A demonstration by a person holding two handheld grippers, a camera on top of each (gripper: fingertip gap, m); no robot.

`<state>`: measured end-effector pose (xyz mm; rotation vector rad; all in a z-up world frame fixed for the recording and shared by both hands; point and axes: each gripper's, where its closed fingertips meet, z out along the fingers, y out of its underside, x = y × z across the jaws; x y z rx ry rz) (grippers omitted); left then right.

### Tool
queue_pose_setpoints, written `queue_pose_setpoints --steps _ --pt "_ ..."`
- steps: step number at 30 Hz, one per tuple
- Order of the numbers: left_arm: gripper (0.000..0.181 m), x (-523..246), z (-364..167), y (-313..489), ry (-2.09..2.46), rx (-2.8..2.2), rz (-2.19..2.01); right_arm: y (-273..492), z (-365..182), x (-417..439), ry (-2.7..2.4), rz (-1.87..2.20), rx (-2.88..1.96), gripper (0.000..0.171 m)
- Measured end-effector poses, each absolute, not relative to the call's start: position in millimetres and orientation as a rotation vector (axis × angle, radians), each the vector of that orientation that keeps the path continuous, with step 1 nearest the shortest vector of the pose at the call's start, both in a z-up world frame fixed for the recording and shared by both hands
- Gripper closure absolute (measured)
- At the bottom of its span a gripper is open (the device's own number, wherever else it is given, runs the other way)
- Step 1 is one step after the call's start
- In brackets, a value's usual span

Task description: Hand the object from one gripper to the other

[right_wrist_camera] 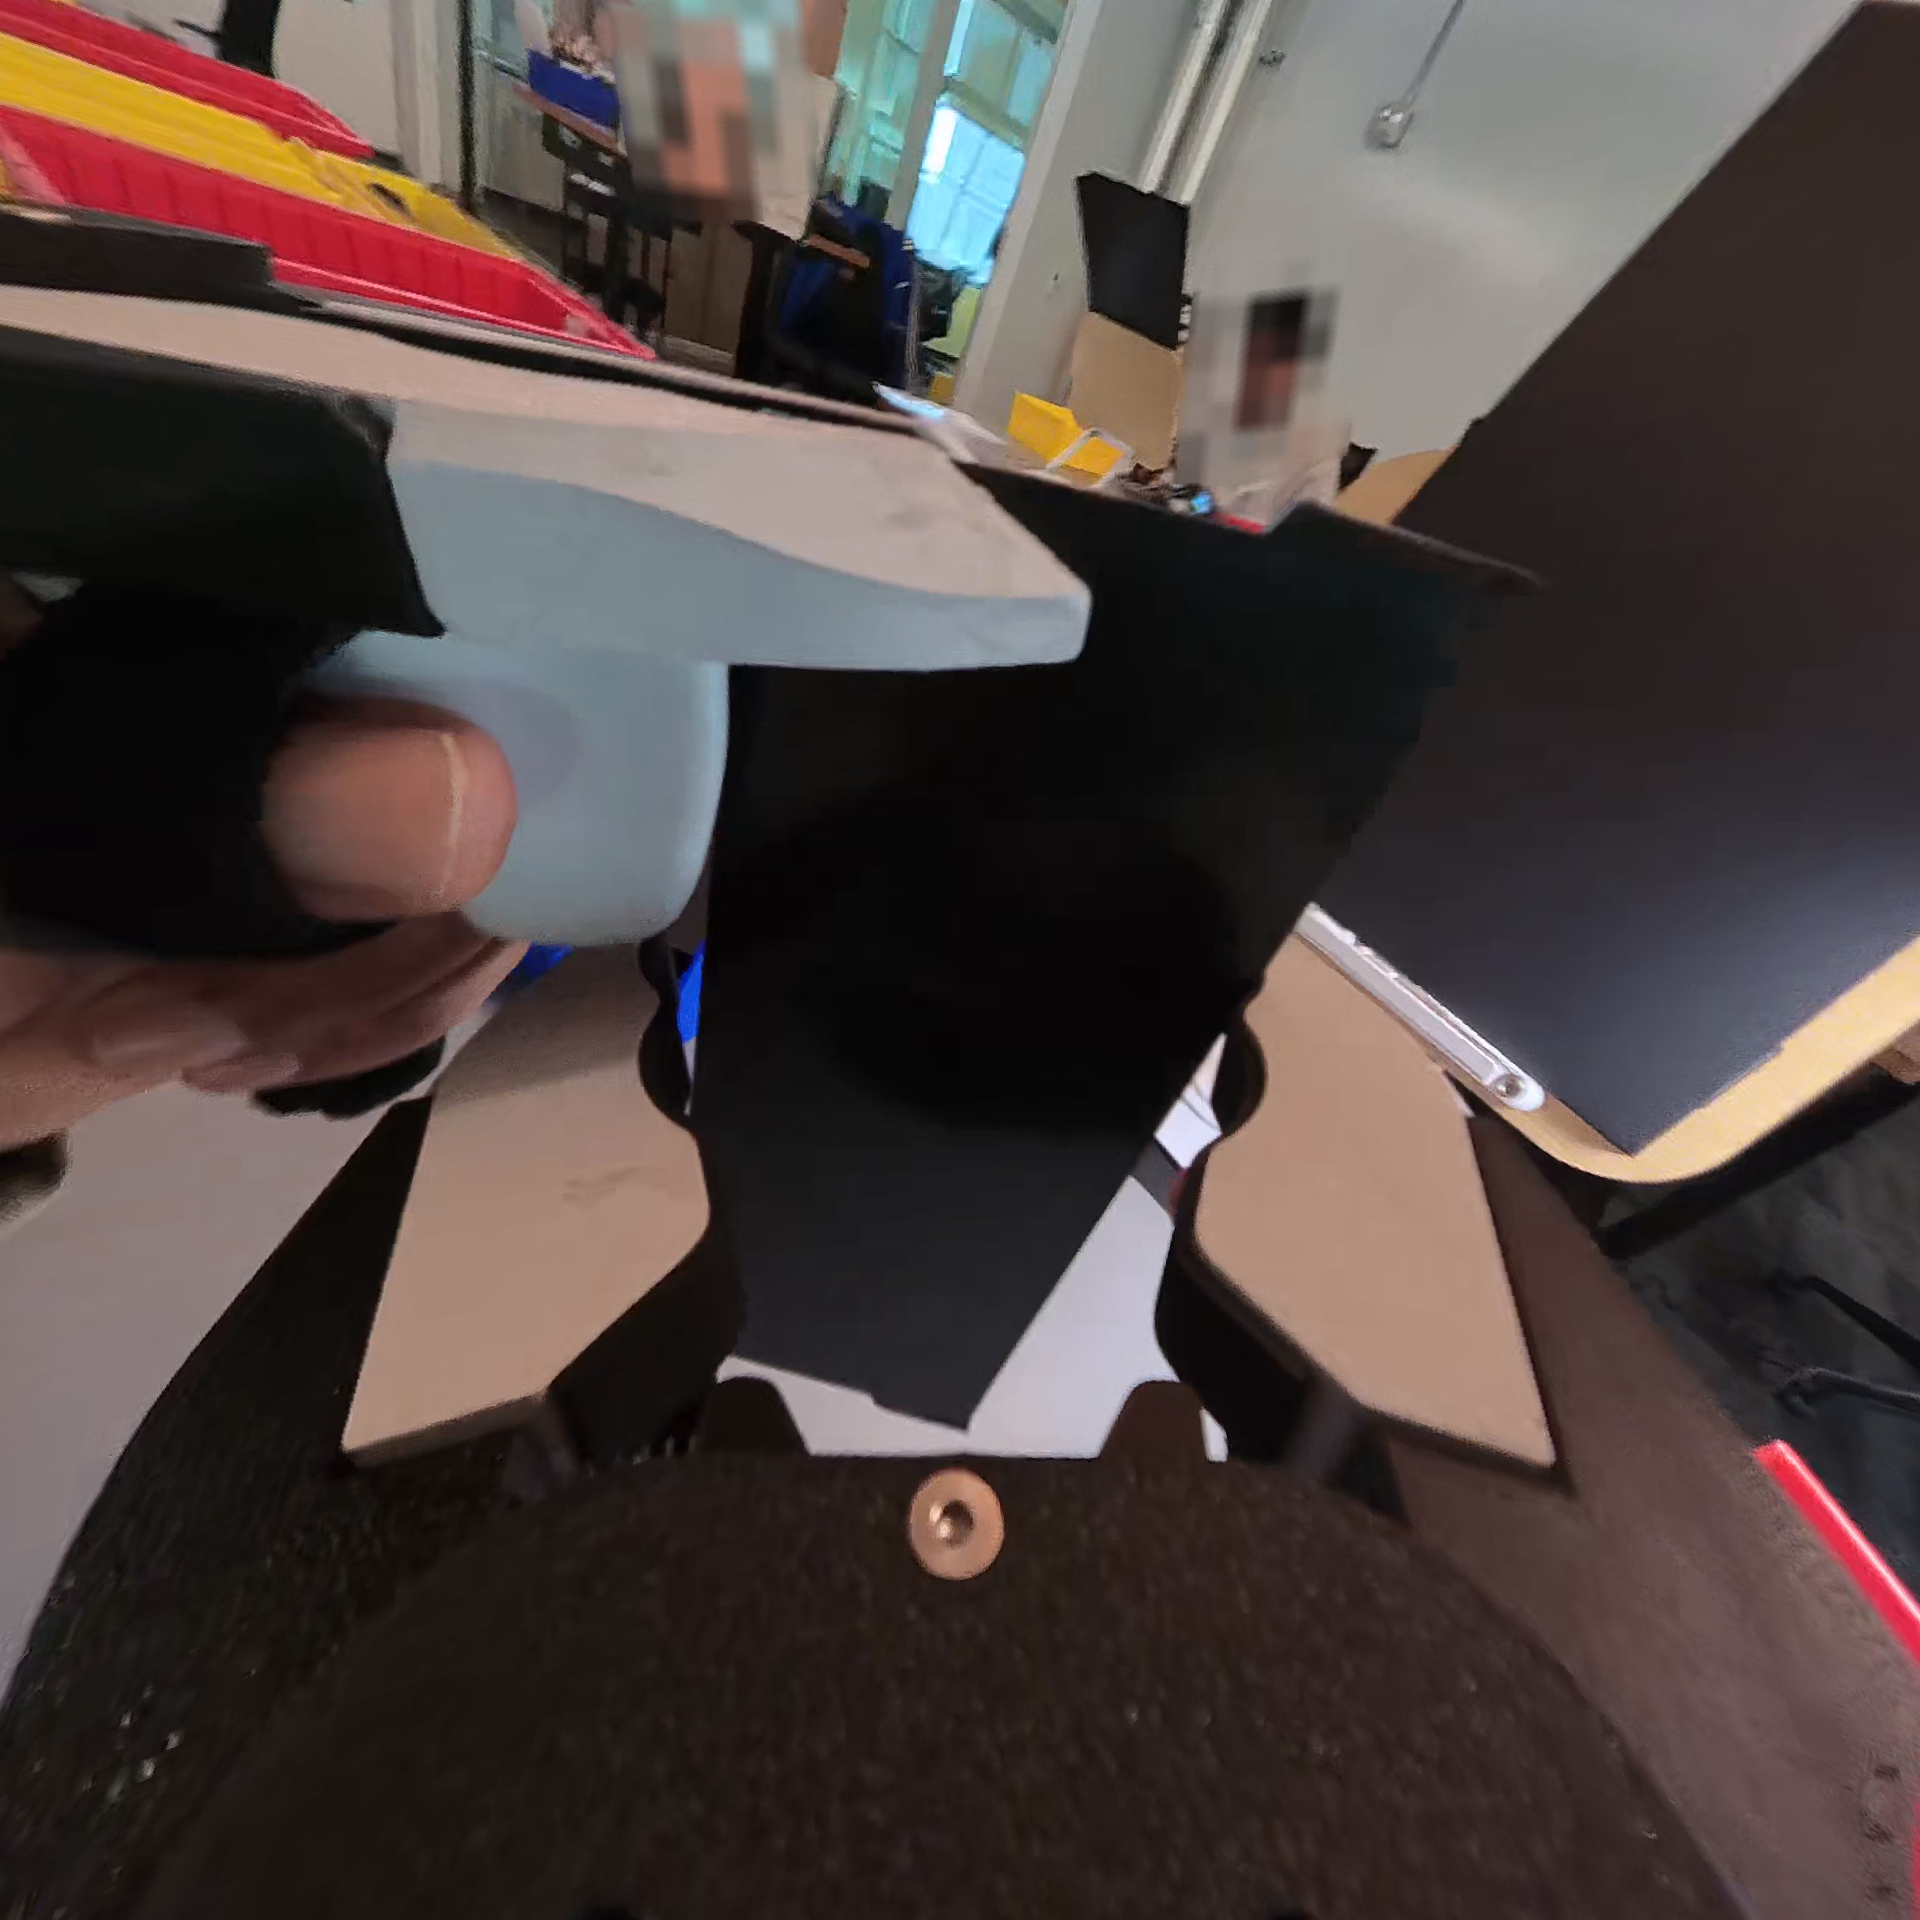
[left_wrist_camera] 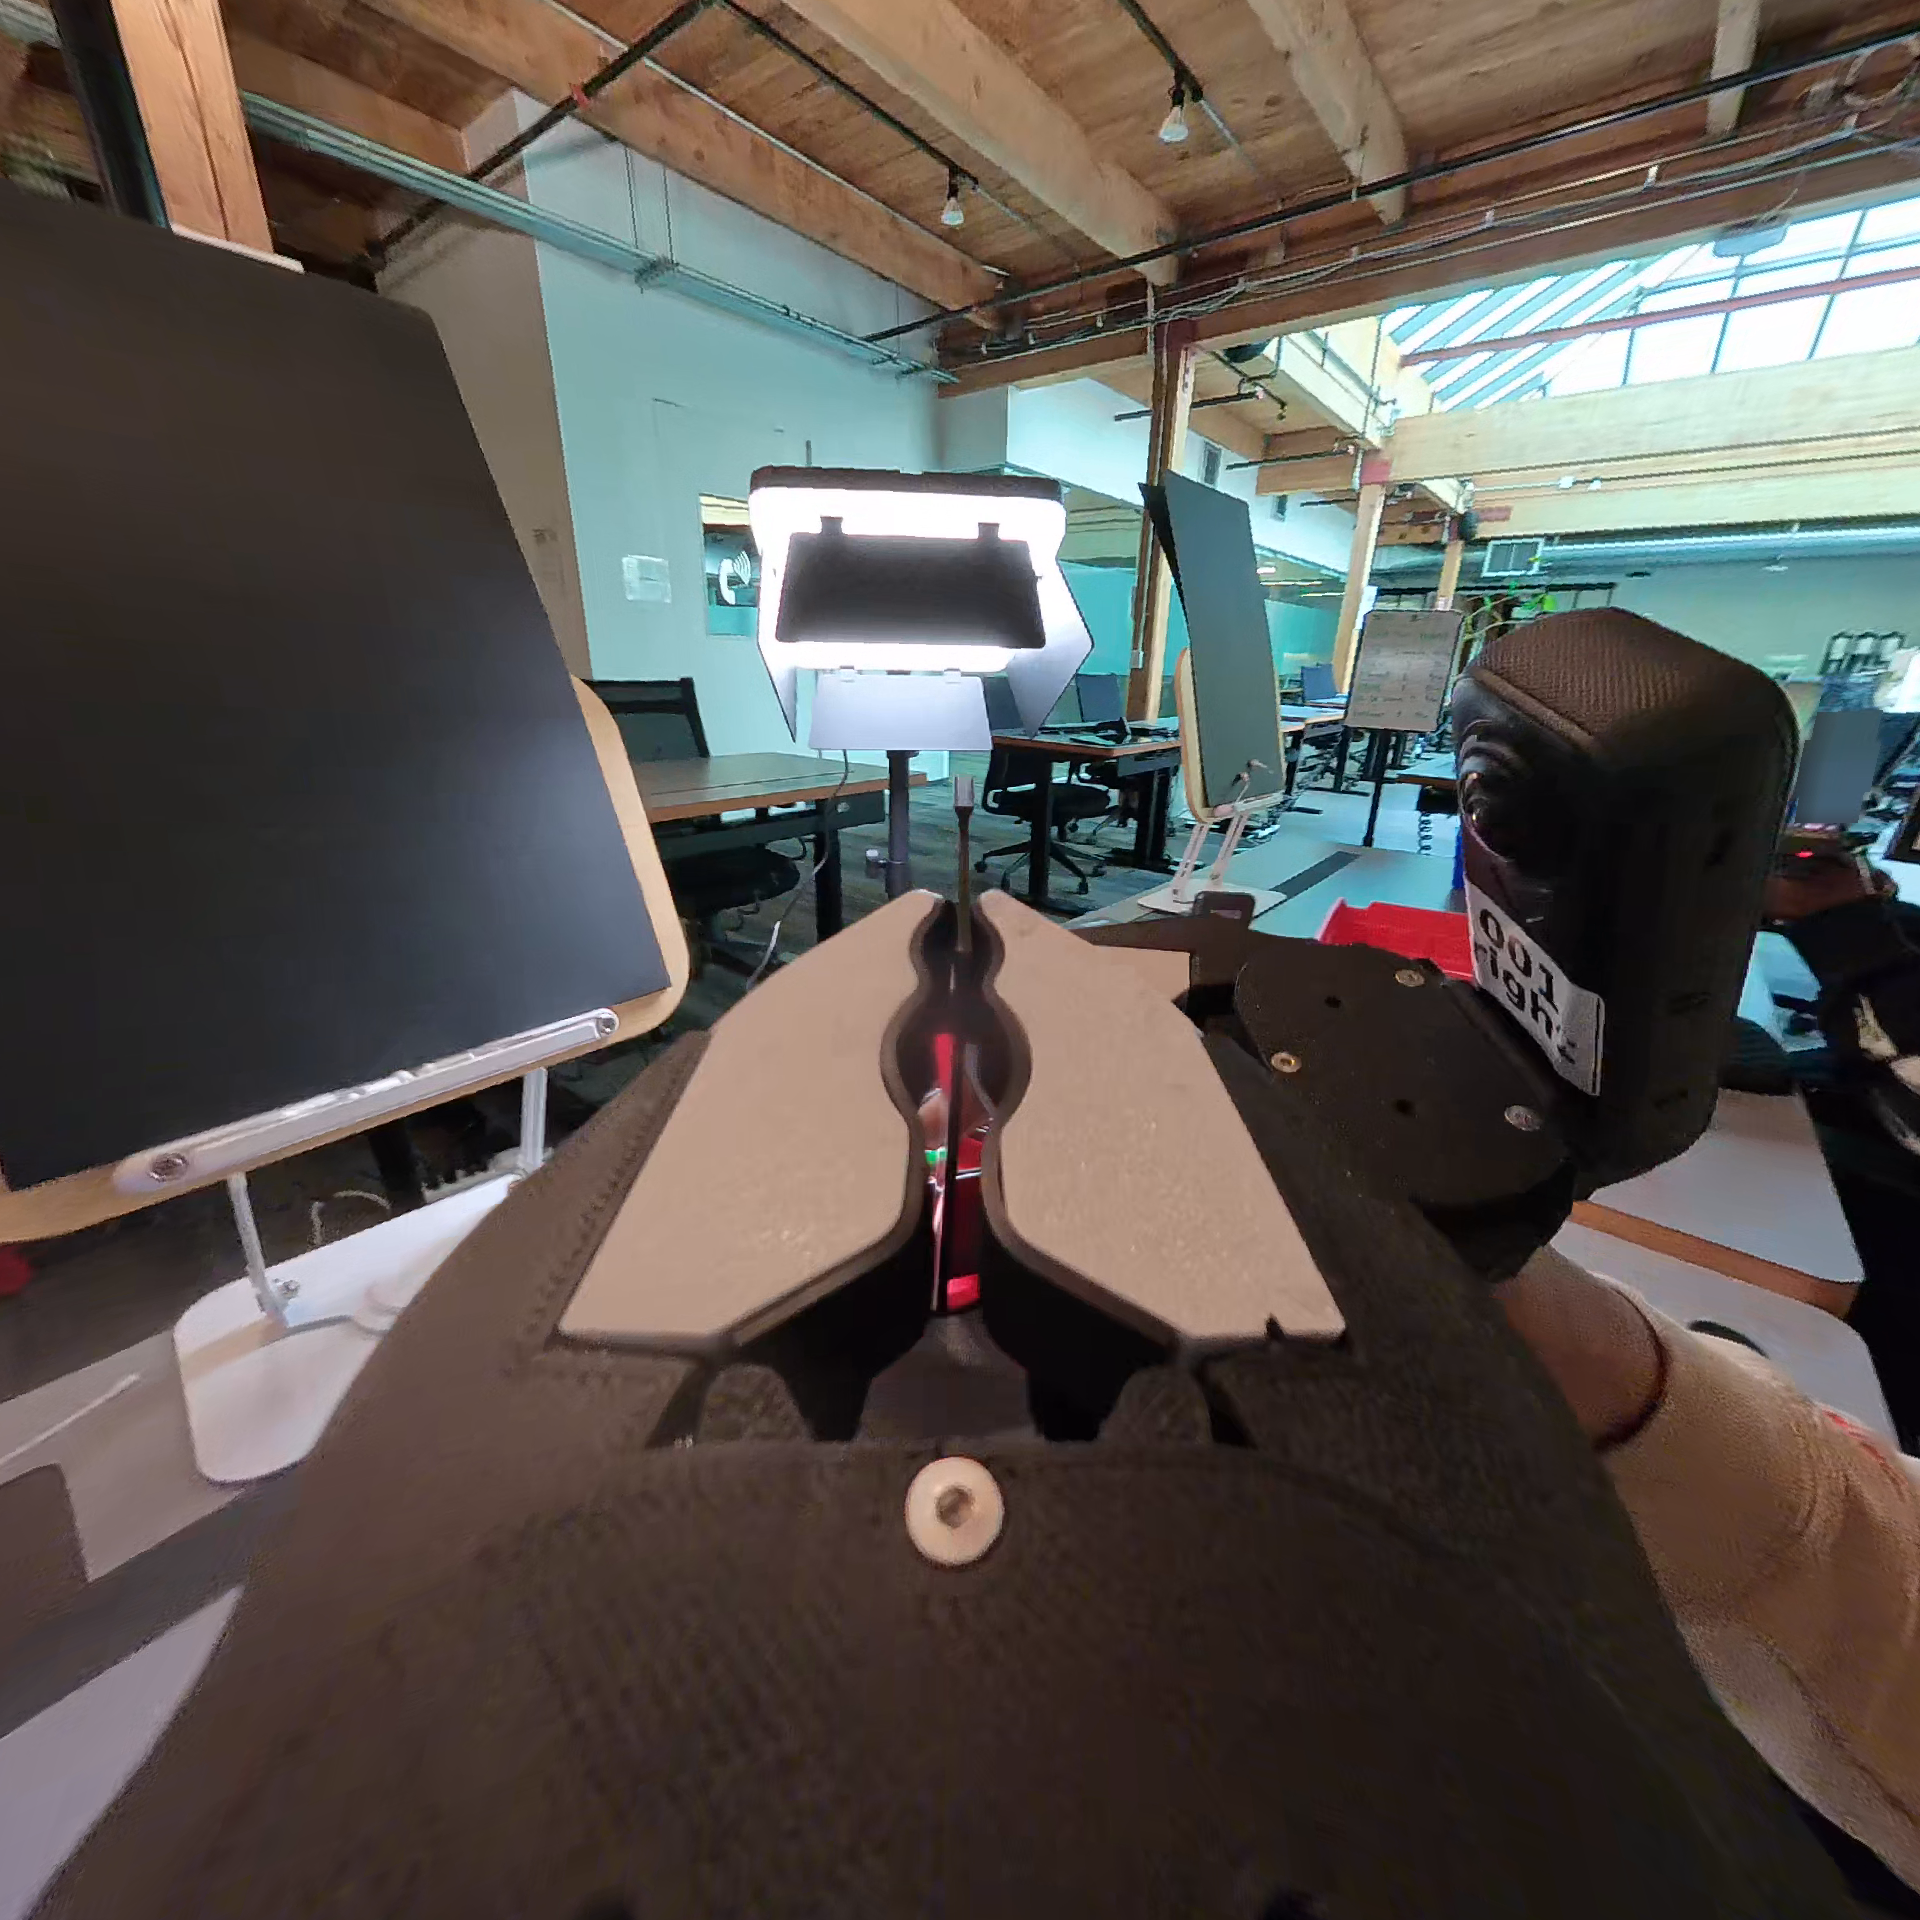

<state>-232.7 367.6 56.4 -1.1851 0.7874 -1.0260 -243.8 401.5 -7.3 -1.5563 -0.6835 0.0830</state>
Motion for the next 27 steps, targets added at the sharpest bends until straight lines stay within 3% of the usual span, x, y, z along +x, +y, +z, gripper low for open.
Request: queue_pose_setpoints --steps 5,9,15,21,27 --pt "0.176 -233 55 364 0.865 -1.160 -0.990 400 -7 -244 -0.712 0.138 -1.524 0.078" --pt "0.131 -236 53 343 1.048 -1.123 -1.233 379 1 -247 -0.837 0.428 -1.438 0.078" --pt "0.099 -233 31 305 1.357 -1.040 -1.384 324 -21 -269 -1.212 0.746 -1.339 0.079" --pt "0.110 -230 27 296 1.419 -1.003 -1.309 304 -41 -282 -1.370 0.813 -1.359 0.079" --pt "0.081 -229 12 280 1.561 -1.017 -1.266 301 -52 -285 -1.435 0.770 -1.411 0.080"
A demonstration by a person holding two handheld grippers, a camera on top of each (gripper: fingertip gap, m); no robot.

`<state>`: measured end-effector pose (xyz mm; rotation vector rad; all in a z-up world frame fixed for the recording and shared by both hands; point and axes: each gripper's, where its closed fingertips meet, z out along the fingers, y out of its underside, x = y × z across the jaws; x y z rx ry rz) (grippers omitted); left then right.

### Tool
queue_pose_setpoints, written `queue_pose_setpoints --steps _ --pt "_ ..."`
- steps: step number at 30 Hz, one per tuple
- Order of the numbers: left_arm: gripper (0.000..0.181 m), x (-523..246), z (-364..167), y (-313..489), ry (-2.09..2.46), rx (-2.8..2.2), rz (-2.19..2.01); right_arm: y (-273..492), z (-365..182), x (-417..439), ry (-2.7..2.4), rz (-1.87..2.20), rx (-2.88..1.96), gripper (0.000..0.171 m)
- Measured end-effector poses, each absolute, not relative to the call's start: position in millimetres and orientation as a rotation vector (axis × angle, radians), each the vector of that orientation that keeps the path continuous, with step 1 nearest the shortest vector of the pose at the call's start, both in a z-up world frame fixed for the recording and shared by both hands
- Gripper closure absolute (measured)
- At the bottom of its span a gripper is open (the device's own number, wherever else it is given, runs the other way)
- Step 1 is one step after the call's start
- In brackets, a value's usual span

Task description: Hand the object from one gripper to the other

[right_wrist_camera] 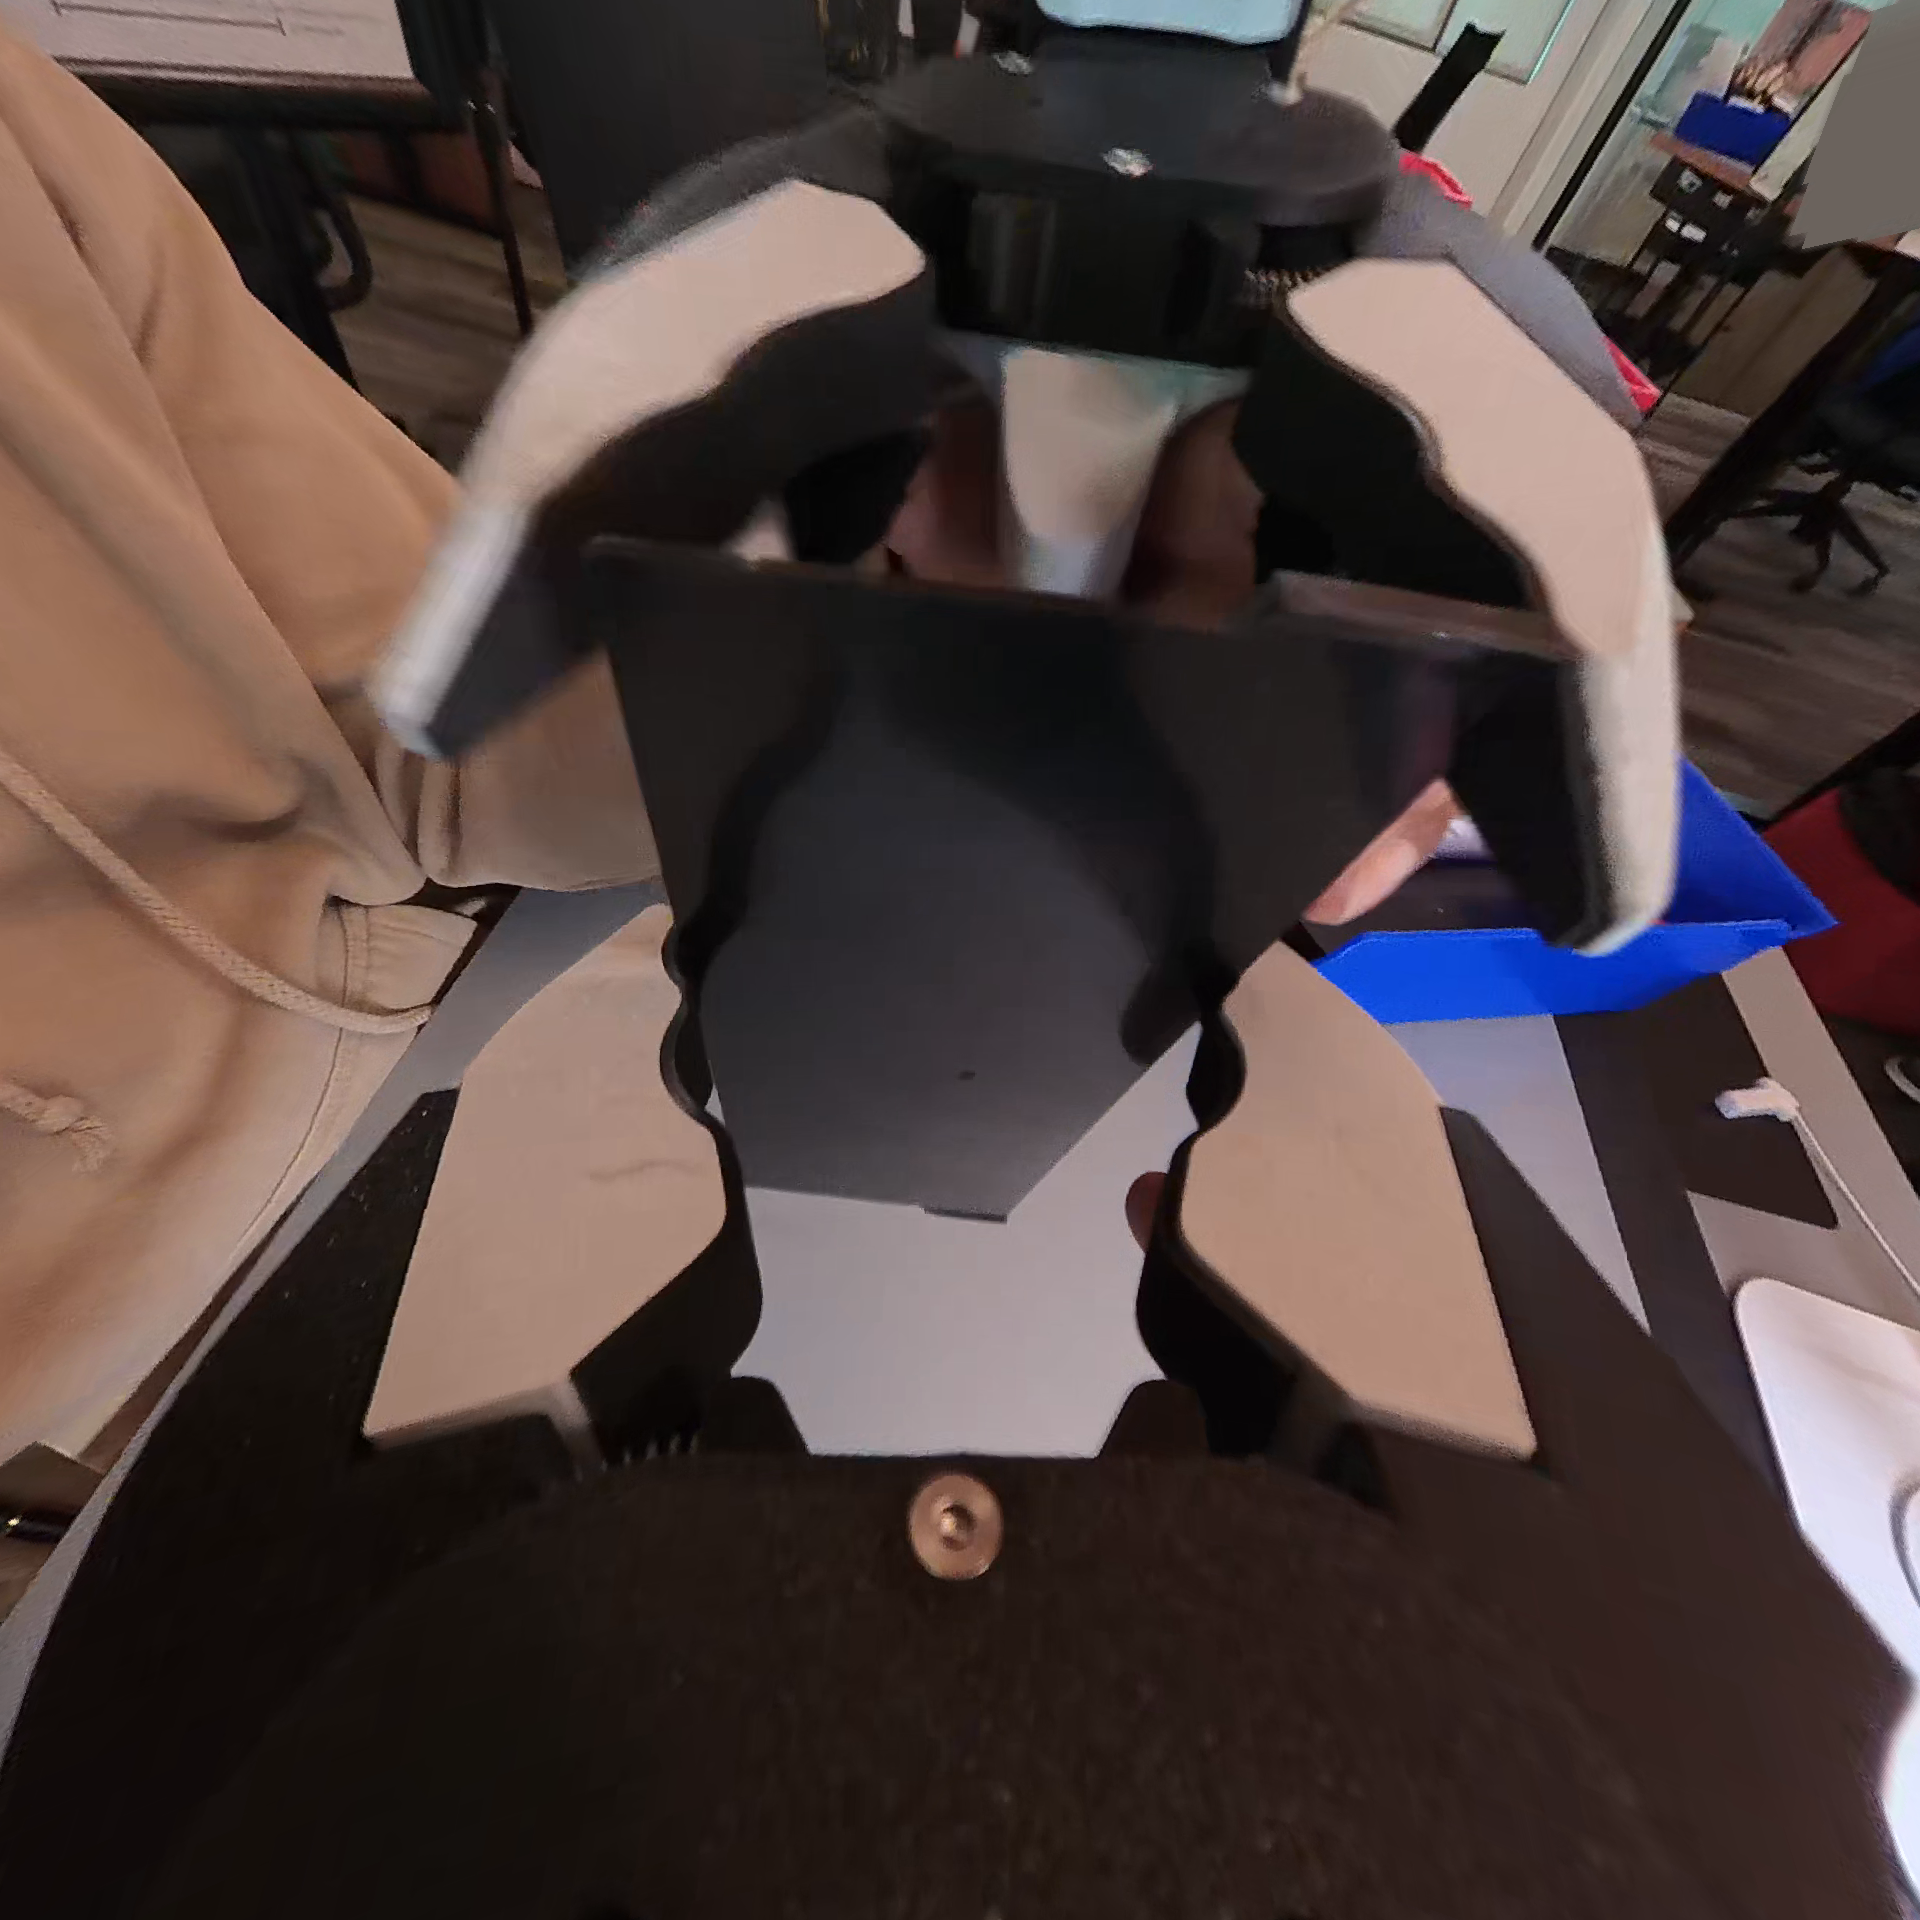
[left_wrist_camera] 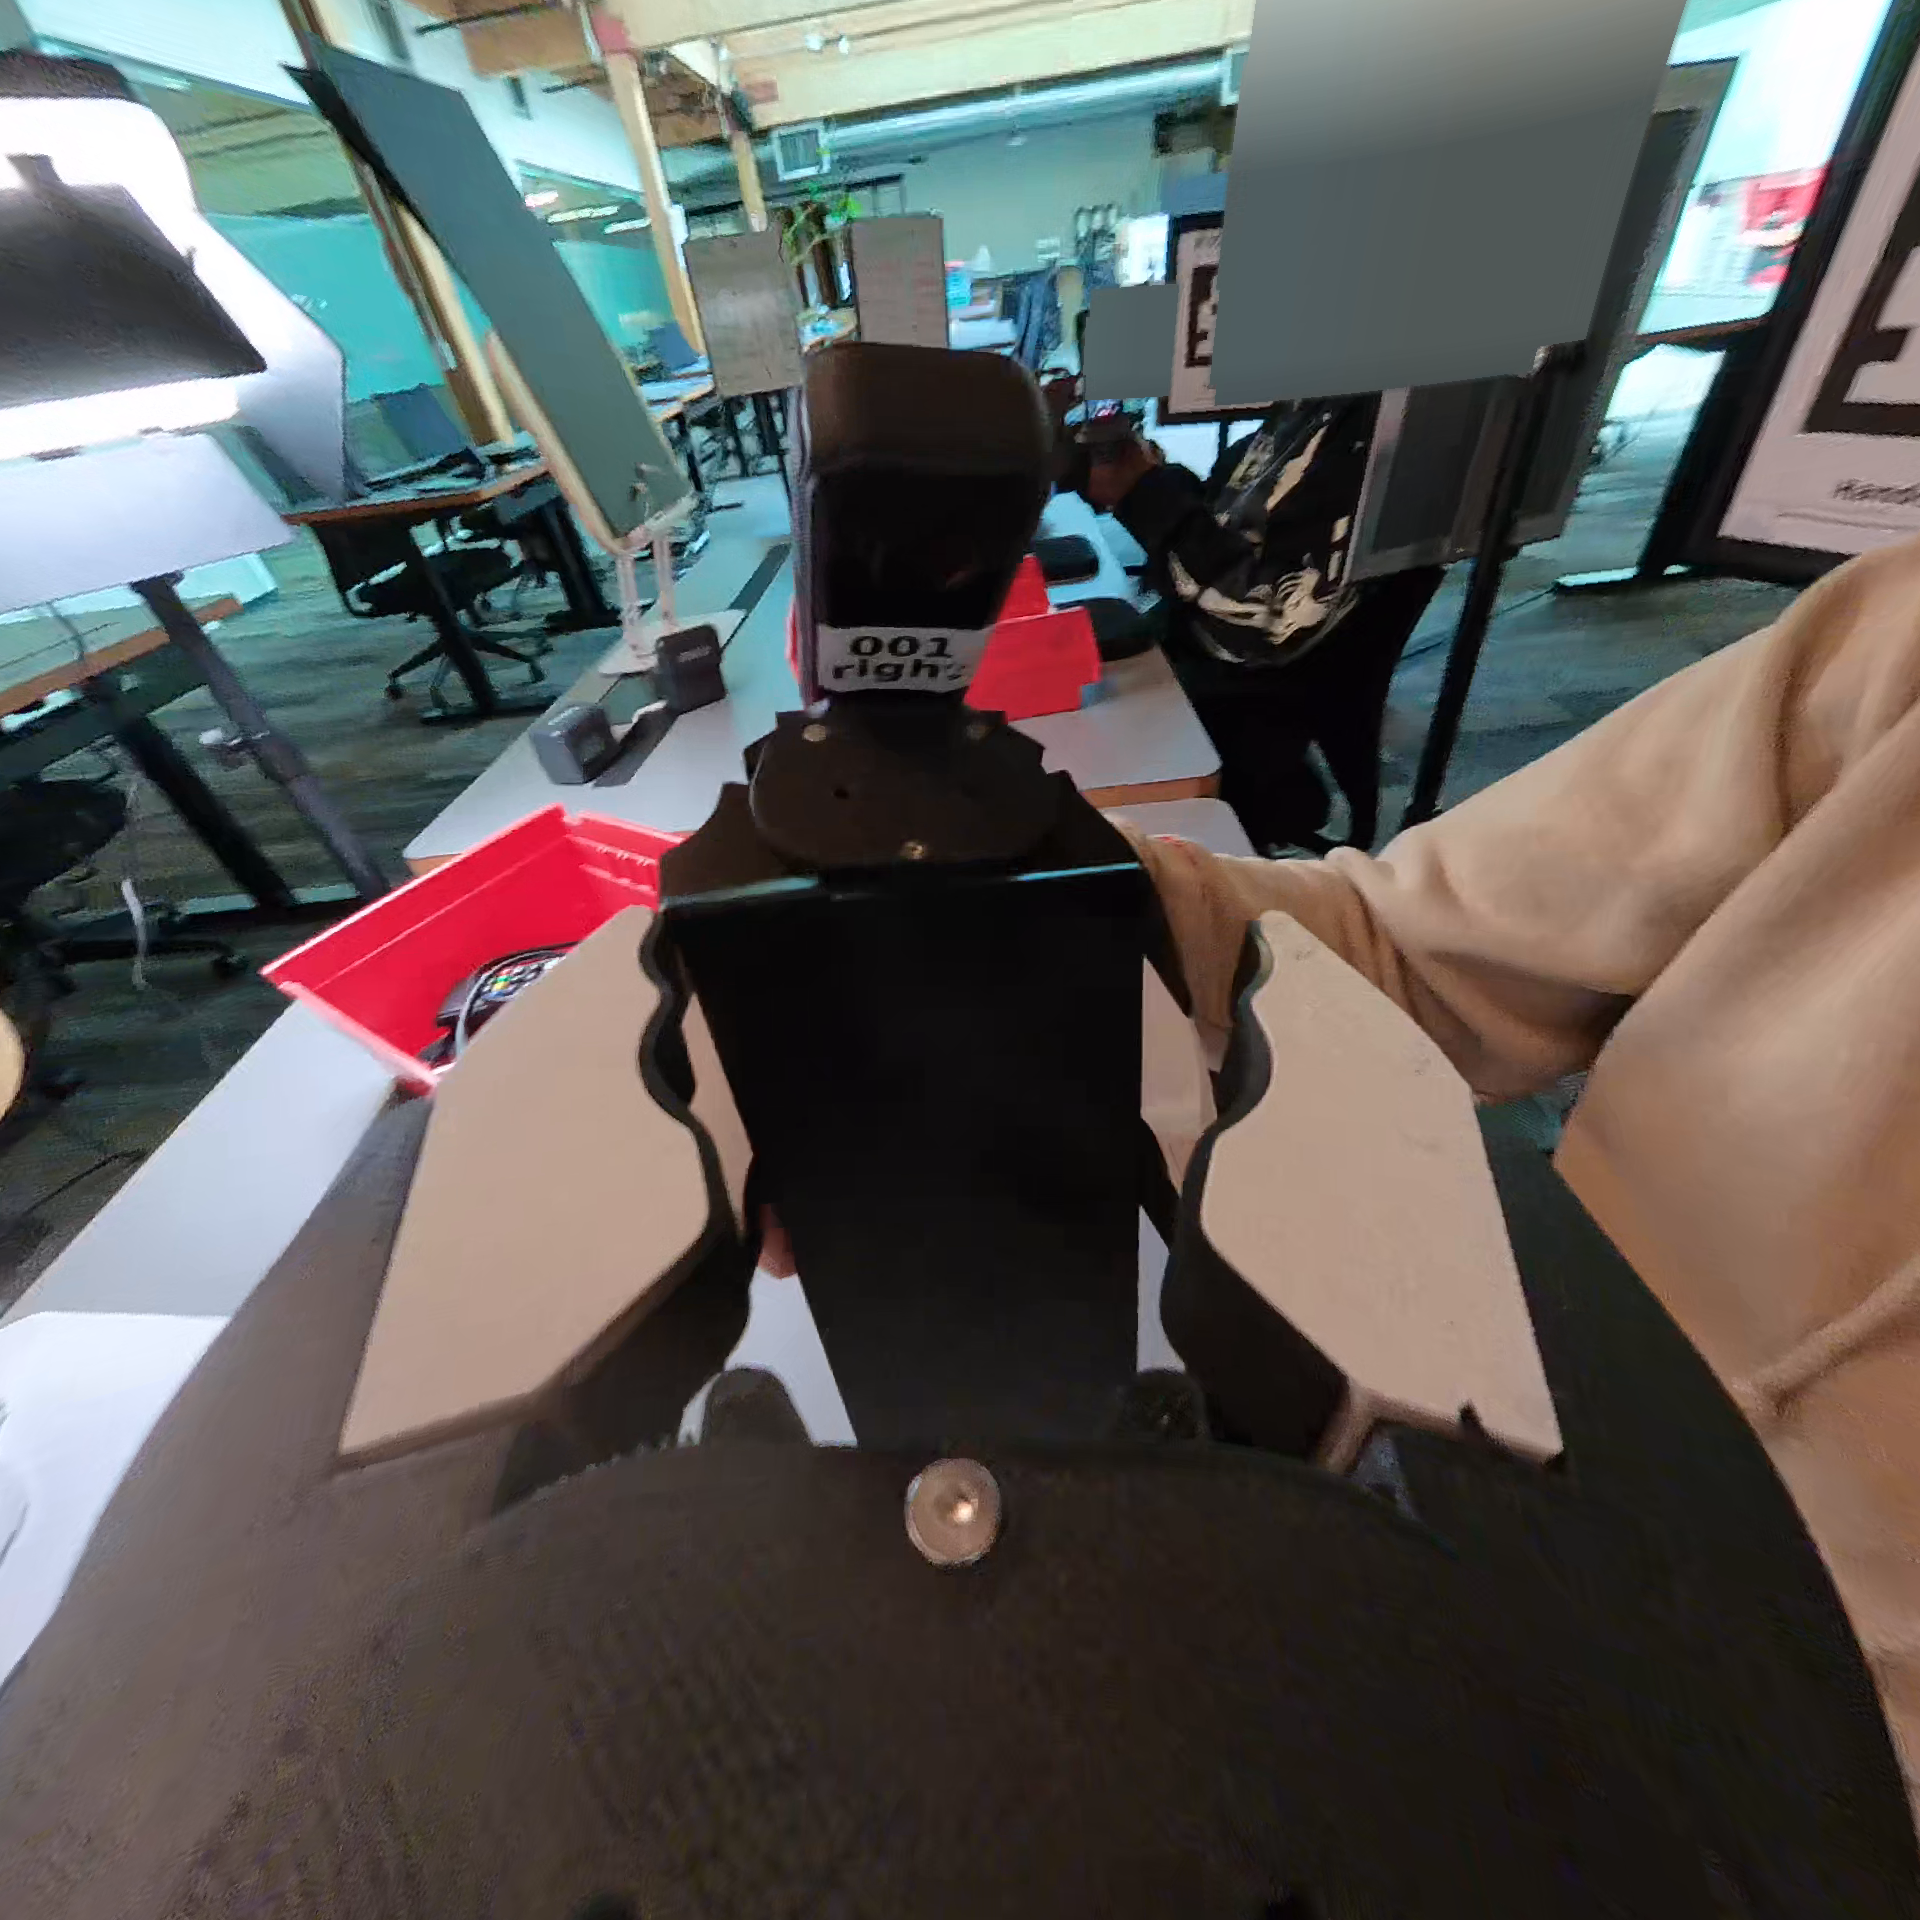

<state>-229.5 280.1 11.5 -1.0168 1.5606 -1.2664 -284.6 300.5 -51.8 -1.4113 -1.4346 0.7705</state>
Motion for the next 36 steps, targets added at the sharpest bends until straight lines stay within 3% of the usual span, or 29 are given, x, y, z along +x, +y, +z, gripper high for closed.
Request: queue_pose_setpoints --steps 5,11,20,29,36 --pt "0.097 -224 14 288 1.509 -1.060 -1.208 303 -57 -282 -1.449 0.710 -1.446 0.079" --pt "0.098 -222 18 289 1.493 -1.077 -1.209 310 -53 -280 -1.417 0.649 -1.453 0.079" --pt "0.099 -237 39 300 1.369 -1.024 -1.340 311 10 -273 -1.120 0.873 -1.228 0.076" --pt "0.099 -234 39 295 1.370 -1.007 -1.390 306 11 -277 -1.135 0.913 -1.217 0.085" --pt "0.084 -229 14 303 1.442 -1.080 -1.381 316 38 -245 -0.965 0.924 -1.150 0.085"
